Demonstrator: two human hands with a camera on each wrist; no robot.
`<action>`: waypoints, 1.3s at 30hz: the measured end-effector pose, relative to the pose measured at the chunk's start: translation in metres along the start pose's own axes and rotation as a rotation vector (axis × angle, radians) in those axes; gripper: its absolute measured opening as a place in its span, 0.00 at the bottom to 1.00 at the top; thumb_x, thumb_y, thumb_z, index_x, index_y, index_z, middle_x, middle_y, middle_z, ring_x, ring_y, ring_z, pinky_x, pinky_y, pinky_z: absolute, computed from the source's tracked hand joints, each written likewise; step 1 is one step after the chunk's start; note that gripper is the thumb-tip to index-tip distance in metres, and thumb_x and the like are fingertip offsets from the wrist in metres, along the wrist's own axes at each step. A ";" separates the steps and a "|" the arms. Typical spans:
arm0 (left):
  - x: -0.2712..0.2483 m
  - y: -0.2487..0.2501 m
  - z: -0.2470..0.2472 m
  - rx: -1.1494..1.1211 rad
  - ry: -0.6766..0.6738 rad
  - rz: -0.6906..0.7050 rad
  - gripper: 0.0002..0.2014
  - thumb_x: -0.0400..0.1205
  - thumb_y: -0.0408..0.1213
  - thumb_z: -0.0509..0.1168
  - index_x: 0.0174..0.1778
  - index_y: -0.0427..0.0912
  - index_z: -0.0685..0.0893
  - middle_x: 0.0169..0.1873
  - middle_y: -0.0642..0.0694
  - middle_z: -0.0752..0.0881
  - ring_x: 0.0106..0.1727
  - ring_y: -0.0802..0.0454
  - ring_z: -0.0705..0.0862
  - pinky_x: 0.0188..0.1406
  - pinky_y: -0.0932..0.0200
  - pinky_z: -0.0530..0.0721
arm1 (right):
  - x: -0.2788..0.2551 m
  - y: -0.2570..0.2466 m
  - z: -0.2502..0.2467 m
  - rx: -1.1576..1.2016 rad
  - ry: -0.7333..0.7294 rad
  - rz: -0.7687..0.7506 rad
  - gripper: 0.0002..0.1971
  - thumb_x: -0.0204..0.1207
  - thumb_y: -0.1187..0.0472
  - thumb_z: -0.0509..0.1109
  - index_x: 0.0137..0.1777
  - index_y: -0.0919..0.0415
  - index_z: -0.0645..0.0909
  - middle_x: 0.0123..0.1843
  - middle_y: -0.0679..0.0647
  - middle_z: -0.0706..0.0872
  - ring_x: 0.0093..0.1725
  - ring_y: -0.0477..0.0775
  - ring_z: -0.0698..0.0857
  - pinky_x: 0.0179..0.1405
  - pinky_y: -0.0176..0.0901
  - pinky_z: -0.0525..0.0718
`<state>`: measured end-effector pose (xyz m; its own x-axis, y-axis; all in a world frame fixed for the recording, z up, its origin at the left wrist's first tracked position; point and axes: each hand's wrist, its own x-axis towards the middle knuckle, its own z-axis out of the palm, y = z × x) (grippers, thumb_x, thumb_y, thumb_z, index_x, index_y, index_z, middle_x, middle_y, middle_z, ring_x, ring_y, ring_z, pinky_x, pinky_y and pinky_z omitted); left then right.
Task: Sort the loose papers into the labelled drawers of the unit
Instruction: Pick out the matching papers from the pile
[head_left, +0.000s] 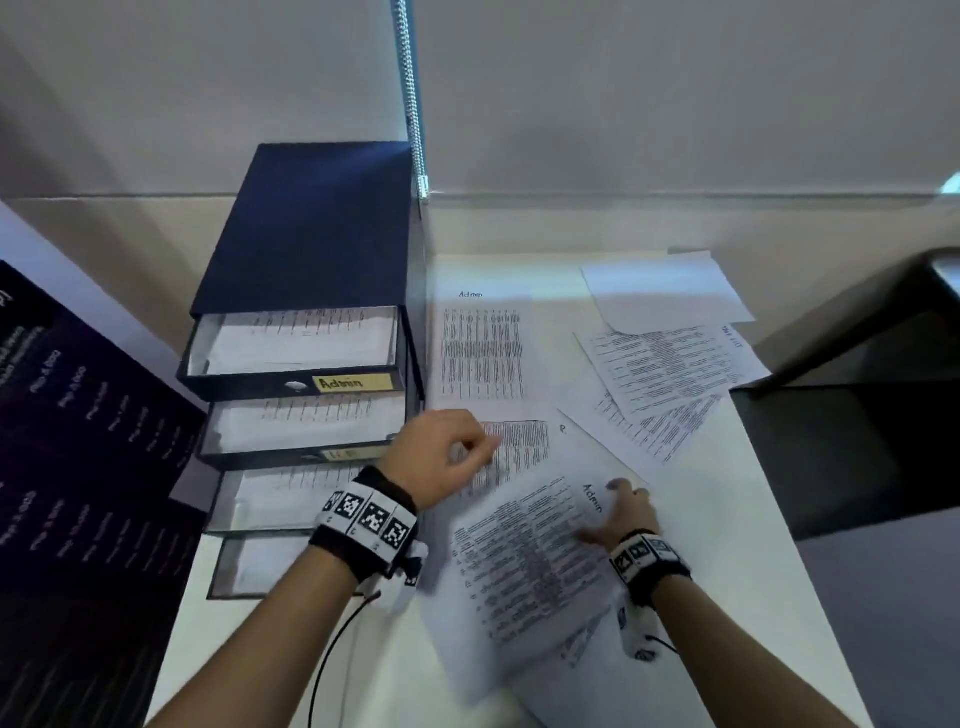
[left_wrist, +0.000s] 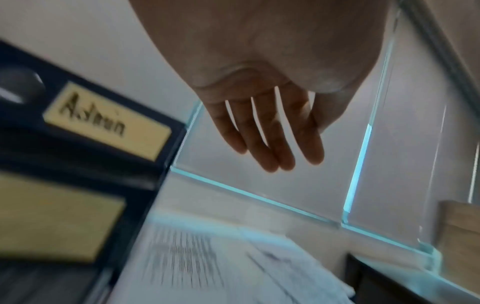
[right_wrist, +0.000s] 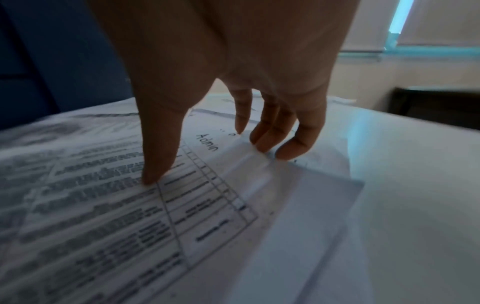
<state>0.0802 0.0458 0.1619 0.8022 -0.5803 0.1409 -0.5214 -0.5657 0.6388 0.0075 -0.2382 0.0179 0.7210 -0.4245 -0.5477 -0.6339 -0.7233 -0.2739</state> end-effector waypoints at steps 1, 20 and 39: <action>0.003 -0.006 0.020 -0.029 -0.076 -0.063 0.17 0.86 0.54 0.61 0.38 0.49 0.87 0.39 0.55 0.87 0.41 0.59 0.84 0.47 0.55 0.84 | 0.001 -0.001 0.000 0.057 -0.021 -0.012 0.52 0.51 0.47 0.90 0.74 0.56 0.68 0.70 0.60 0.75 0.67 0.63 0.79 0.65 0.54 0.82; 0.057 -0.089 0.114 -0.095 0.023 -0.786 0.17 0.85 0.47 0.66 0.51 0.33 0.79 0.54 0.35 0.80 0.51 0.41 0.80 0.49 0.53 0.76 | 0.079 -0.090 -0.115 0.154 0.039 -0.614 0.23 0.71 0.41 0.77 0.61 0.53 0.85 0.56 0.50 0.89 0.56 0.49 0.86 0.60 0.44 0.83; 0.028 -0.022 0.176 0.254 -0.347 -0.414 0.21 0.84 0.54 0.62 0.72 0.53 0.77 0.37 0.51 0.89 0.41 0.52 0.87 0.47 0.61 0.84 | 0.038 0.020 -0.018 0.321 -0.018 -0.052 0.52 0.57 0.40 0.85 0.80 0.55 0.67 0.72 0.59 0.68 0.72 0.61 0.74 0.73 0.52 0.77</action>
<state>0.0628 -0.0608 0.0183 0.8338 -0.4150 -0.3641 -0.2734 -0.8833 0.3808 0.0270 -0.2789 0.0057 0.7512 -0.3798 -0.5398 -0.6545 -0.5341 -0.5351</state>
